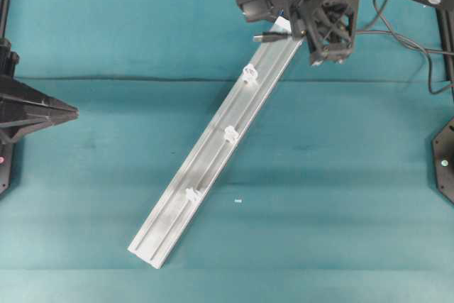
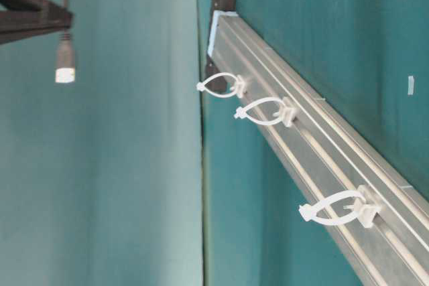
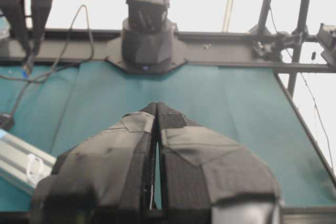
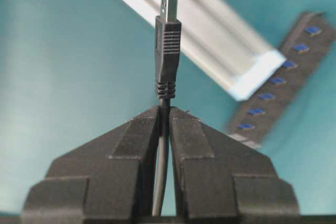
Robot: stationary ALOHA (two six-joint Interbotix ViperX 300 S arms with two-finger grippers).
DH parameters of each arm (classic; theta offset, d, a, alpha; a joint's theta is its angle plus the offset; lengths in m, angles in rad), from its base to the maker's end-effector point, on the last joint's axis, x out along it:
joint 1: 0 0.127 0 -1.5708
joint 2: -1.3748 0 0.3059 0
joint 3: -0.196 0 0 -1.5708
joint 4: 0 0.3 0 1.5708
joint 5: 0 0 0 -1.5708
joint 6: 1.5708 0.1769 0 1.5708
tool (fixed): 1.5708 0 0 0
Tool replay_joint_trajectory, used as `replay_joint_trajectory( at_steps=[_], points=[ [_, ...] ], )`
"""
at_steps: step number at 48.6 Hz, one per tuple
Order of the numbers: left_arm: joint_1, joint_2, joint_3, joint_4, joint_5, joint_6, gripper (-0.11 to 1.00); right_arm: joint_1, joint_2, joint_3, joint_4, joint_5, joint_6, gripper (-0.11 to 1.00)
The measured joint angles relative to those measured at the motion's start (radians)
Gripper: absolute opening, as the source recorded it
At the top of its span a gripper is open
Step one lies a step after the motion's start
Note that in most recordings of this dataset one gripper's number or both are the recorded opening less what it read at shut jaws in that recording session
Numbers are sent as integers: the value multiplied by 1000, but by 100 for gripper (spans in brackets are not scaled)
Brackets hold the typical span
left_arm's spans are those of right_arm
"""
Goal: Pass the USB cable through three rings with both arms.
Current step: 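Lift the cable with the right gripper toward the rail's hub end, then push the USB plug through the first white ring with the right gripper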
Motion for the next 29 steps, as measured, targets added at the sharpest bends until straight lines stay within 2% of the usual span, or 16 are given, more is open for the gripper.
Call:
replay_joint_trajectory(
  at_steps=[4, 9, 16, 23, 29],
  points=[
    [0, 0, 0, 0, 0, 0, 0, -14, -2, 48, -6, -52, -86, 10],
    [0, 0, -2, 2, 0, 0, 0, -21, 2, 100, -8, -137, -161, 10],
    [0, -2, -2, 0, 0, -6, 0, -52, -2, 163, -17, -258, -210, 11],
    [0, 0, -2, 0, 0, -46, 0, -91, -8, 233, -64, -370, -267, 10],
    [0, 0, -2, 0, 0, -60, 0, -104, -9, 285, -84, -451, -305, 11]
  ],
)
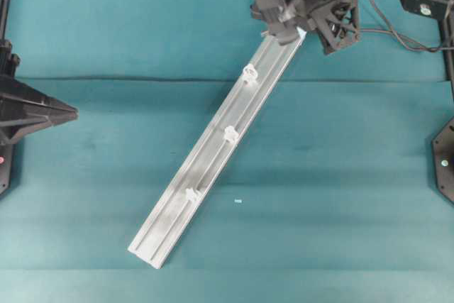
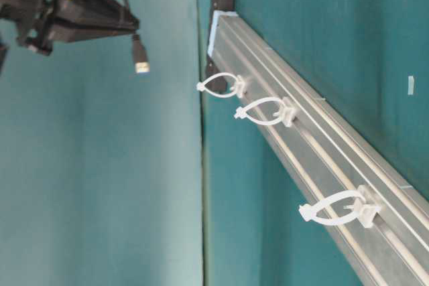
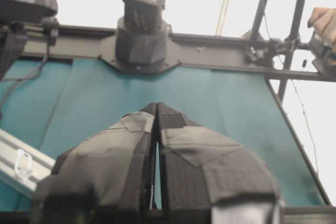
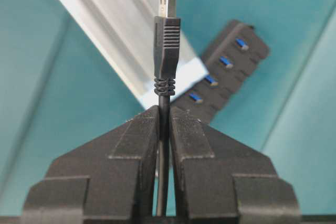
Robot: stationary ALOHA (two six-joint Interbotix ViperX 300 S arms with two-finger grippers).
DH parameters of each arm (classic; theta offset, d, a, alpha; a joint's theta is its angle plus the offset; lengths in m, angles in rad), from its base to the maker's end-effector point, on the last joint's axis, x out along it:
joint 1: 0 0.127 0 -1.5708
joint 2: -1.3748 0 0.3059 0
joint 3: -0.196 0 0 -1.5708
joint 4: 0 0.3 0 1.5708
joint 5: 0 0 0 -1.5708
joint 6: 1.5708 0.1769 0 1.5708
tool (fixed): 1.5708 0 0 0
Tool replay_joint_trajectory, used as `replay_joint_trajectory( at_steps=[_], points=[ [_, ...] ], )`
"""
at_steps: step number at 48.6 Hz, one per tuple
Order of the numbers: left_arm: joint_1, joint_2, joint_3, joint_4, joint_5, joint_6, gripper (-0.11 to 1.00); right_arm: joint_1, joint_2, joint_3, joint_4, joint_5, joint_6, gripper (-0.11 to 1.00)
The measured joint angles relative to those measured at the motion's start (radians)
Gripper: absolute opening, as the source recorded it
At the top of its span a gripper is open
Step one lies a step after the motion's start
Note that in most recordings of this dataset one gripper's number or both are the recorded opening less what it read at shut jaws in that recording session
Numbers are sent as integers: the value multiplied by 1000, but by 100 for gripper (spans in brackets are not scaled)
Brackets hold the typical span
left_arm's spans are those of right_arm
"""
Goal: Pass the USB cable through three rings with both arms.
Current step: 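Push the USB plug through the first white ring with the right gripper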
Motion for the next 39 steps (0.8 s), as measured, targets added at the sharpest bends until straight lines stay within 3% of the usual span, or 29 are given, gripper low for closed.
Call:
replay_joint_trajectory(
  at_steps=[17, 39],
  points=[
    [0, 0, 0, 0, 0, -3, 0, -25, 8, 103, -5, -127, -80, 10],
    [0, 3, 2, 0, 0, -3, 0, -8, 44, 141, 3, -235, -89, 10]
  ],
)
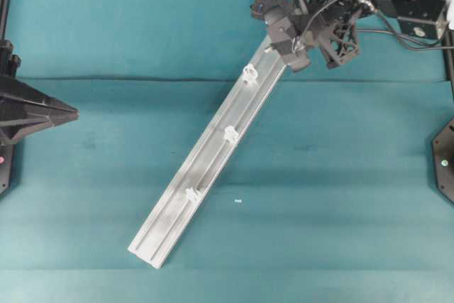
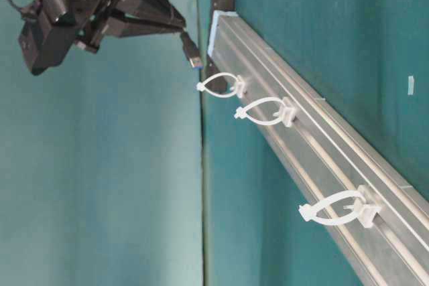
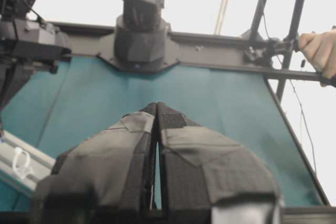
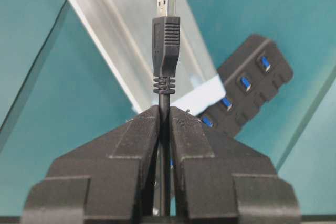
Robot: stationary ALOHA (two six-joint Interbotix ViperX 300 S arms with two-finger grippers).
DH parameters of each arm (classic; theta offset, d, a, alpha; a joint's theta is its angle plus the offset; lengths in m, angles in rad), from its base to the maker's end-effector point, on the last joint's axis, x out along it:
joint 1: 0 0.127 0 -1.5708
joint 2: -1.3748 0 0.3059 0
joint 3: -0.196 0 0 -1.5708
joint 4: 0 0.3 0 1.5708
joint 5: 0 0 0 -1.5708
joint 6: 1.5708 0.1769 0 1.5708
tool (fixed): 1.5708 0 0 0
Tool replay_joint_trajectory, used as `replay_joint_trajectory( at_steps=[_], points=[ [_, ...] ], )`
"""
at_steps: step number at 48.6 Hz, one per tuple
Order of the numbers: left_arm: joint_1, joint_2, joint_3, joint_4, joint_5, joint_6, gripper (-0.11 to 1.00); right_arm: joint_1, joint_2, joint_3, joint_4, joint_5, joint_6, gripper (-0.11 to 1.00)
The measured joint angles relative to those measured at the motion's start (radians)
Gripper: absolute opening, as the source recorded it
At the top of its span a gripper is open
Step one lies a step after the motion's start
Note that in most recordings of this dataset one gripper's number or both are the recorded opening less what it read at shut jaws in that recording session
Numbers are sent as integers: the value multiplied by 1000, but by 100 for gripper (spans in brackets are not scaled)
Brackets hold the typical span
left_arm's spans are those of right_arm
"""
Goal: Pass the USB cable through three rings with both arms.
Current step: 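Push the USB plug through the first white ring with the right gripper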
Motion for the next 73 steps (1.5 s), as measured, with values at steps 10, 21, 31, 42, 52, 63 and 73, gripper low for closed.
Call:
replay_joint_trajectory(
  at_steps=[10, 21, 31, 42, 52, 63, 73],
  points=[
    [0, 0, -14, 0, 0, 0, 0, 3, 0, 21, 9, -77, -8, 10],
    [0, 0, -23, 0, 0, 0, 0, 9, -8, 57, 77, -123, -87, 10],
    [0, 0, -28, 2, 0, 0, 0, 9, -8, 60, 192, -98, -236, 10],
    [0, 0, -32, 0, 0, 0, 0, -21, -3, 52, 262, -48, -330, 10],
    [0, 2, -32, 2, 0, 0, 0, -48, 3, 41, 265, -57, -336, 10],
    [0, 2, -32, 0, 0, 0, 0, -55, 5, 38, 265, -57, -339, 10],
    [0, 2, -32, 2, 0, 0, 0, -49, 6, 37, 267, -57, -339, 10]
  ],
)
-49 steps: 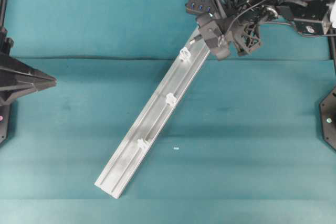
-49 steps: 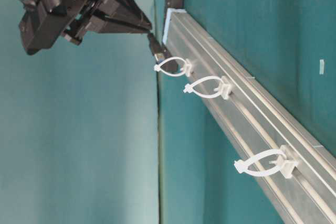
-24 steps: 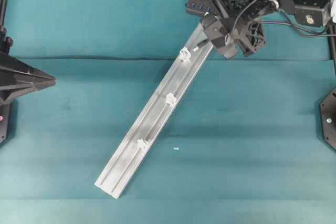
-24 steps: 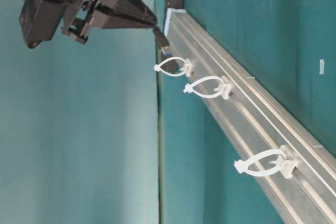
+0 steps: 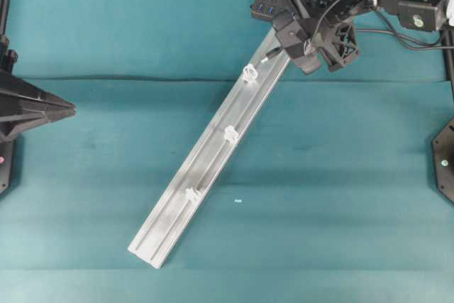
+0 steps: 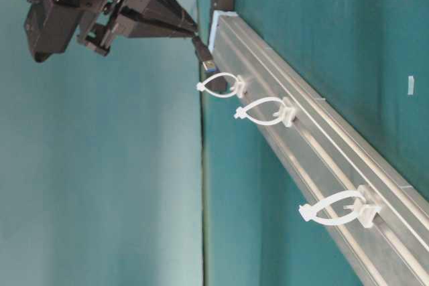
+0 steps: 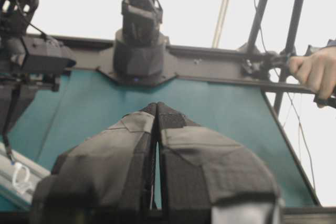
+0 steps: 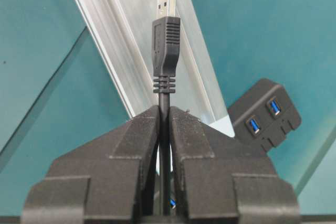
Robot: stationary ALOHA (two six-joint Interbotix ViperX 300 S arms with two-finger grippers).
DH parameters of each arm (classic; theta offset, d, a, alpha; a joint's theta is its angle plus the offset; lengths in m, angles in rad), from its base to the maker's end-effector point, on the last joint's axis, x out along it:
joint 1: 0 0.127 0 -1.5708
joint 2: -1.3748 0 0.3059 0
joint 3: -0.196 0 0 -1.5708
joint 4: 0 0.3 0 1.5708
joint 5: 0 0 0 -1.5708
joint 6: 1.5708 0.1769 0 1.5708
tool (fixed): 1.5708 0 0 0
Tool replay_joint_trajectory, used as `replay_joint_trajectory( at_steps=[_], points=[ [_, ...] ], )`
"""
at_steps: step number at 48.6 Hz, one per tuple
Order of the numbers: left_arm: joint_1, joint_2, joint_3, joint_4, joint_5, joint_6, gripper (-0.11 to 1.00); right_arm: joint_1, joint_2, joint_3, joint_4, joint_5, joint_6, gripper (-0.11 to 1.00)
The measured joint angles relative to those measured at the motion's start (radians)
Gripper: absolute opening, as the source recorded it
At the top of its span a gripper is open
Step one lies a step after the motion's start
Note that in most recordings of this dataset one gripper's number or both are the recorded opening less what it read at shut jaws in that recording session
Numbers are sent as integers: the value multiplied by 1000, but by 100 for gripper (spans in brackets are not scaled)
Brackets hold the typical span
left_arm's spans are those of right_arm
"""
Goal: Pass the USB cable through three rings with both arms.
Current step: 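Push the USB plug through the first white ring with the right gripper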
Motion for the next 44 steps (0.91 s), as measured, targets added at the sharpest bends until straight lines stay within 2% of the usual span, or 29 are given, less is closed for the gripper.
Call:
replay_joint_trajectory(
  at_steps=[9, 19, 44],
  points=[
    [0, 0, 0, 0, 0, 0, 0, 12, 15, -3, 9, -25, 0, 10],
    [0, 0, 0, 0, 0, 0, 0, 18, 37, -9, 54, -44, 0, 10],
    [0, 2, 0, -2, 0, 0, 0, 64, 48, -9, 77, -54, 0, 10]
  ],
)
